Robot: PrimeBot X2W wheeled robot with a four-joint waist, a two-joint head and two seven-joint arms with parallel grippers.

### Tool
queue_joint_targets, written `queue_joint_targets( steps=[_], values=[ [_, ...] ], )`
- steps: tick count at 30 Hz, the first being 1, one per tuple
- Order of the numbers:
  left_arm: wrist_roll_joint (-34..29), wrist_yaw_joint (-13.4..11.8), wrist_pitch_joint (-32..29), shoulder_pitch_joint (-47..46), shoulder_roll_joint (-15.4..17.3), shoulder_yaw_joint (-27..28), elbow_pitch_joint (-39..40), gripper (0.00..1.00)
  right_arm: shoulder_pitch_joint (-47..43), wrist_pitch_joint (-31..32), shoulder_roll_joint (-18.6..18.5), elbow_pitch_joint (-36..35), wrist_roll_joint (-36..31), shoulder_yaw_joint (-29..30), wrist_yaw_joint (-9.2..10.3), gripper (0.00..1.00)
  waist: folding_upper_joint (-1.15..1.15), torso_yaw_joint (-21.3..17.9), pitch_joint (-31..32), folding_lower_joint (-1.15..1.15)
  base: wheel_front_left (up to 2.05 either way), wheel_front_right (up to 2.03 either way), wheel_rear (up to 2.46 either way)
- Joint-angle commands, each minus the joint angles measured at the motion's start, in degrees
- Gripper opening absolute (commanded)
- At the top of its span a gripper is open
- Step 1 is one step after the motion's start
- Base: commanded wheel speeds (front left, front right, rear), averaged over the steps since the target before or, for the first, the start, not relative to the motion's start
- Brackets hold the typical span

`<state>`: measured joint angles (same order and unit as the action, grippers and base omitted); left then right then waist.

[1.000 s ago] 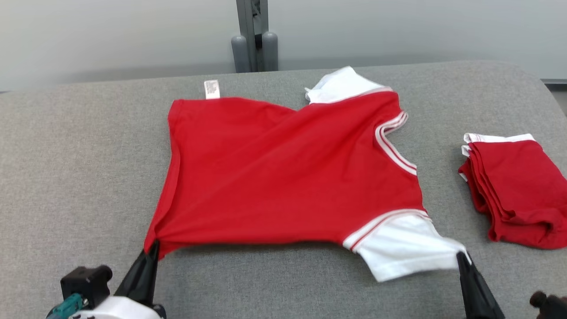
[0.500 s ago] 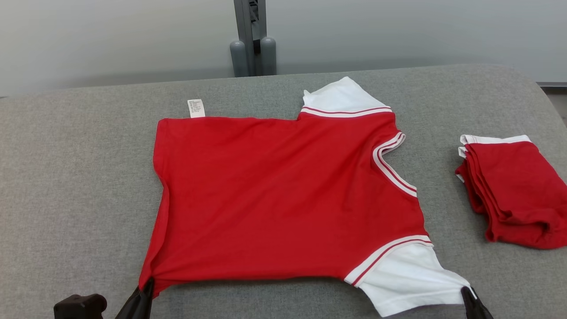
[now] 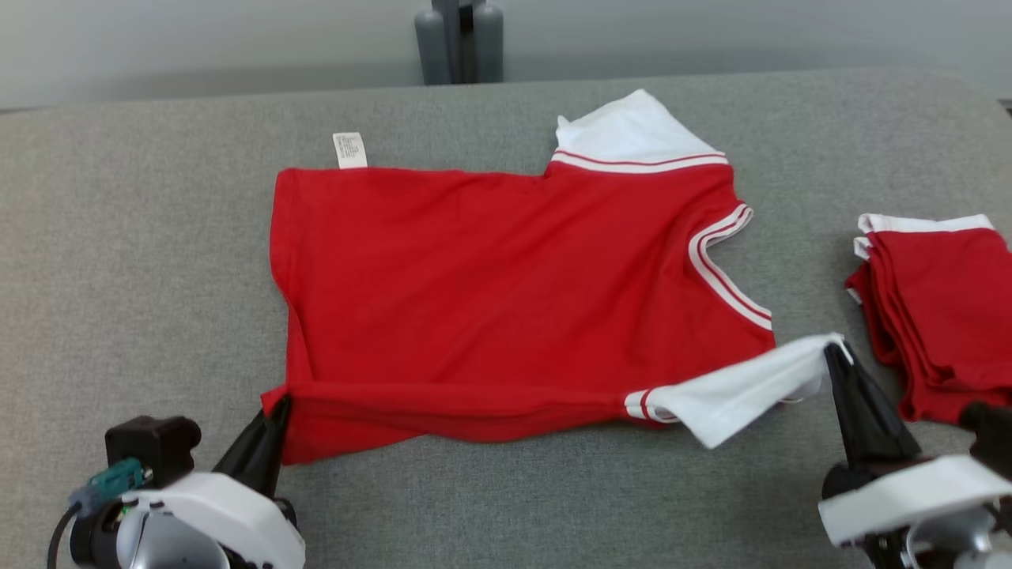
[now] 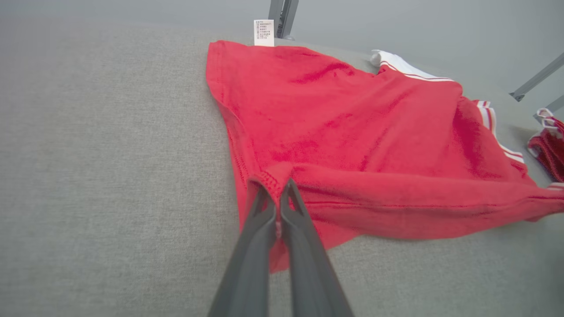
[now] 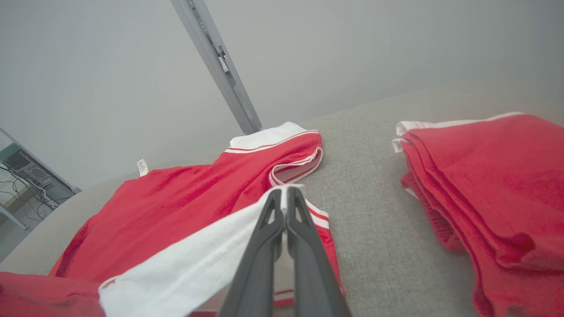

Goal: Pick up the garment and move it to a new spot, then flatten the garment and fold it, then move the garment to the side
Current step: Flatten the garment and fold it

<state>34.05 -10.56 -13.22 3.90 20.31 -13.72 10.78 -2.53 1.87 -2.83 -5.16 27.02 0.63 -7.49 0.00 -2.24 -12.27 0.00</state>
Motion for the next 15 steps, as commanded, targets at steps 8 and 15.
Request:
queue_joint_targets(
  steps=[8,15],
  values=[
    [-0.58,2.95,1.50,-9.84,-0.49,-0.79,-8.37,0.00,12.28,0.51,-3.25,6.91,-4.32,-2.27,-0.02,0.00,0.00,1.62,-6.50,0.00,0.00,0.00,0.00],
    [-0.90,5.89,4.03,-16.18,-1.85,-2.21,-15.23,0.00,18.47,-0.42,-5.08,14.52,-4.08,-3.59,-0.02,0.00,0.00,3.14,-9.85,0.00,0.00,0.00,0.00]
  ],
)
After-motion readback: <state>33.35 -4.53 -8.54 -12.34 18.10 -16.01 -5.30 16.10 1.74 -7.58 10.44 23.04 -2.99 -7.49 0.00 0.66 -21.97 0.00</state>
